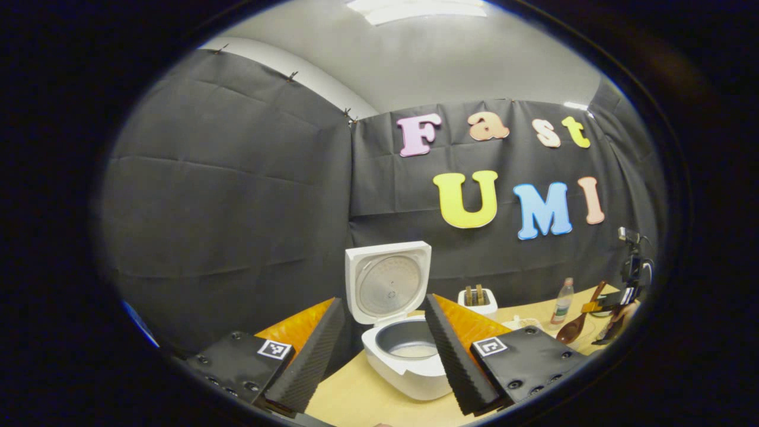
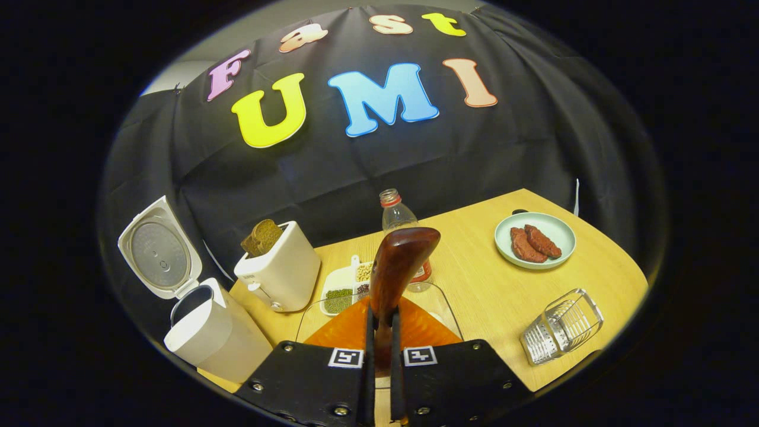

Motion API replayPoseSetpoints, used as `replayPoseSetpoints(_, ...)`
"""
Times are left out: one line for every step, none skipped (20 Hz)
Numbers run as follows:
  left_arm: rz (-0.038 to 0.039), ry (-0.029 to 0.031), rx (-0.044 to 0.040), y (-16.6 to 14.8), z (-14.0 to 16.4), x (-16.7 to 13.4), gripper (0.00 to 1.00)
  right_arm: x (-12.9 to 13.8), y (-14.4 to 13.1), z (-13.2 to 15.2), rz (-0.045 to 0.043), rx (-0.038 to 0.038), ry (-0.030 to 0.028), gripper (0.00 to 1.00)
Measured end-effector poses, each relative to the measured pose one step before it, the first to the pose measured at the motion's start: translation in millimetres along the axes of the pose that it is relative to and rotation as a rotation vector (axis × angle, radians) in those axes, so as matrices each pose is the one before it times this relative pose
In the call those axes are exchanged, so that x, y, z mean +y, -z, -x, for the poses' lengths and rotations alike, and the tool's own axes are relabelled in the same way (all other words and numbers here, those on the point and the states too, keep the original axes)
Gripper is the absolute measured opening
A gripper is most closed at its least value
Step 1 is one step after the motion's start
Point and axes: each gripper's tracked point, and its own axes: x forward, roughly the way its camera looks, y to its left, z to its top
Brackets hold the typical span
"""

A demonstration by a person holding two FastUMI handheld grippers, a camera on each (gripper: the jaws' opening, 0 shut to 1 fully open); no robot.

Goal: Close the left gripper, press the button to open the rice cooker; take a wooden spoon from the chopstick holder with the right hand, scoop a spoonful of rice and pour it into the rice cooker, then put the wooden spoon back into the chopstick holder.

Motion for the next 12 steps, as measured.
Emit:
replayPoseSetpoints(-0.00286,-0.00886,0.00476,3.31,-0.17,5.54,0.95,2.96,6.19,-6.5,0.0001,0.00581,0.00607,0.11)
replayPoseSetpoints(-0.00286,-0.00843,0.00347,0.95,1.48,5.86,0.95,2.08,5.16,-6.16,-0.00044,0.00637,0.00771,0.11)
replayPoseSetpoints(-0.00268,-0.00832,0.00278,0.98,-0.18,6.66,0.95,1.95,5.46,-5.5,0.00172,0.00428,0.00846,0.11)
replayPoseSetpoints(-0.00153,-0.00876,0.0031,1.17,0.2,4.57,0.92,1.02,3.65,-5.21,0.0037,0.0024,0.01016,0.11)
replayPoseSetpoints(-0.00077,-0.00715,0.00423,1.98,-1.17,4.07,0.95,0.09,5.35,-3.47,0.00706,0.00551,0.00925,0.1)
replayPoseSetpoints(0.00036,-0.00737,0.00324,1.02,0.76,4.08,0.95,1.67,5.43,-2.74,0.0087,0.00997,0.0046,0.11)
replayPoseSetpoints(0.0012,-0.00442,0.00314,0.94,0.9,4.12,0.92,2.5,-3.24,-1.8,0.00726,-0.02231,0.00337,0.11)
replayPoseSetpoints(0.00092,-0.0039,0.00217,0.85,0.52,2.75,0.95,1.6,0.77,-2.04,0.01029,0.0003,0.00209,0.1)
replayPoseSetpoints(0.00262,-0.00179,0.00165,2.38,0.67,1.06,0.95,4.42,1.95,1.23,0.00384,0.00081,-0.00604,0.11)
replayPoseSetpoints(0.00494,0.00103,0.001,-0.05,-0.58,0.03,0.95,5.43,1.38,0.49,-0.00424,0.00678,-0.01524,0.1)
replayPoseSetpoints(0.00493,0.00096,0.00038,0.32,0.12,-1.26,0.95,5.81,2.35,1.44,-0.00959,0.01002,-0.01804,0.11)
replayPoseSetpoints(0.00447,0.00237,-0.00097,-1.03,0.08,-1.62,0.95,4.87,2.31,1.43,-0.0105,0.00874,-0.01636,0.11)
